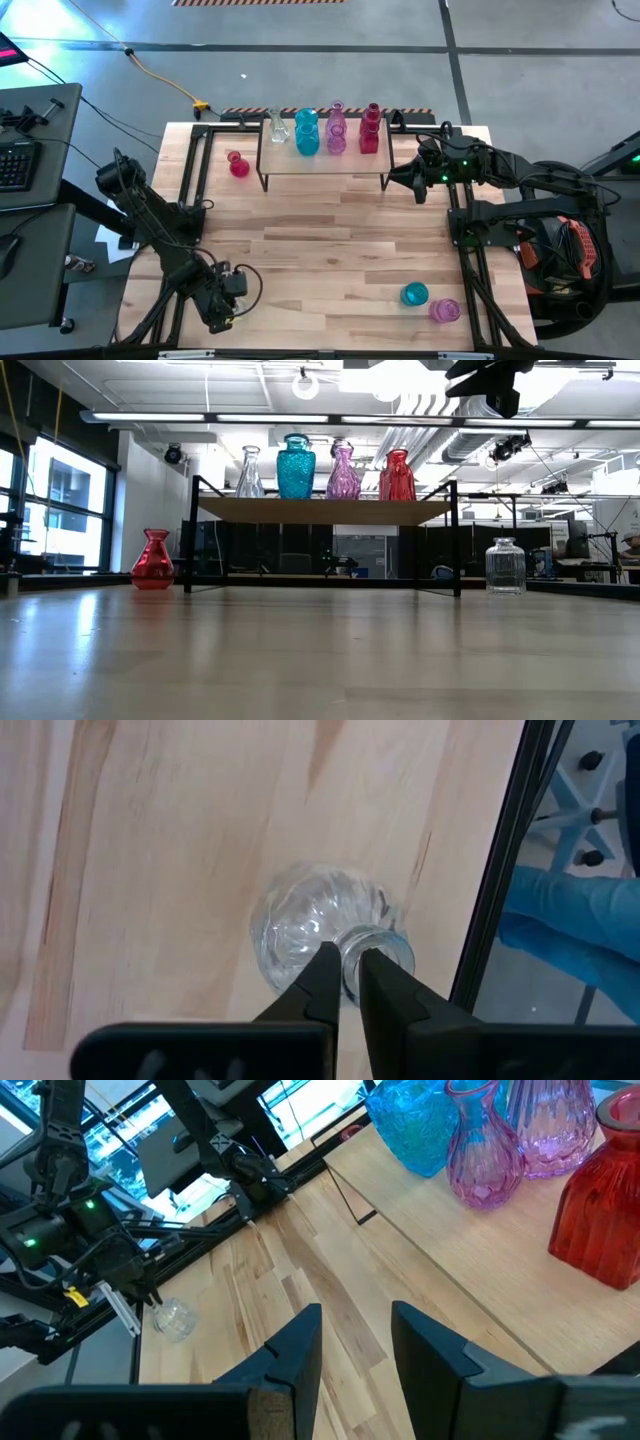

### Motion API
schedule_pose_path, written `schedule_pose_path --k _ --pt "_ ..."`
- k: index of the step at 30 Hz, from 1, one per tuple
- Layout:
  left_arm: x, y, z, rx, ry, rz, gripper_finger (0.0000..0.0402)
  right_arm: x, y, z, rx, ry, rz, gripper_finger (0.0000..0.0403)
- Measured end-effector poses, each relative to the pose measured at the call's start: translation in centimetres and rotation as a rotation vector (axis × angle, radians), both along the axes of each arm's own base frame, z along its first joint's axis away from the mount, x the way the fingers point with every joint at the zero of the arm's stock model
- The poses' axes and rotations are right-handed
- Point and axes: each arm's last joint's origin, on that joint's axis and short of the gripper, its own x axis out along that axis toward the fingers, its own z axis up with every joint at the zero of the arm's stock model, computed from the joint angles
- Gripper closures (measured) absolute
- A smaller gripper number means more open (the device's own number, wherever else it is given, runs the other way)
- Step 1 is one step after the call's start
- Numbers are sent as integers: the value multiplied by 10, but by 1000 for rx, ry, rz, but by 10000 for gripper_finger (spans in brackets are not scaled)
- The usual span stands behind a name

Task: Sort vases onto shelf
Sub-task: Put the bottom transparent flower vase on the shelf aligned with the other transparent flower vase

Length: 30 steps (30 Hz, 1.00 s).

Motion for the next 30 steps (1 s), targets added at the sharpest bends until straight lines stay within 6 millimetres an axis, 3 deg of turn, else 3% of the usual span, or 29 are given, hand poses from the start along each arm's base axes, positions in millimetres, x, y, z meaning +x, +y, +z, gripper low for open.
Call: schedule_pose_path --k 8,15,22,30 --pt "1 -2 7 12 18 -14 392 0 0 0 2 0 -2 299" --pt "9 -1 24 21 19 -41 392 0 0 0 2 0 -5 299" --pt "25 11 54 65 20 -86 392 0 0 0 2 0 -4 299" --pt "47 46 104 163 31 -142 392 0 0 0 -1 1 -2 299"
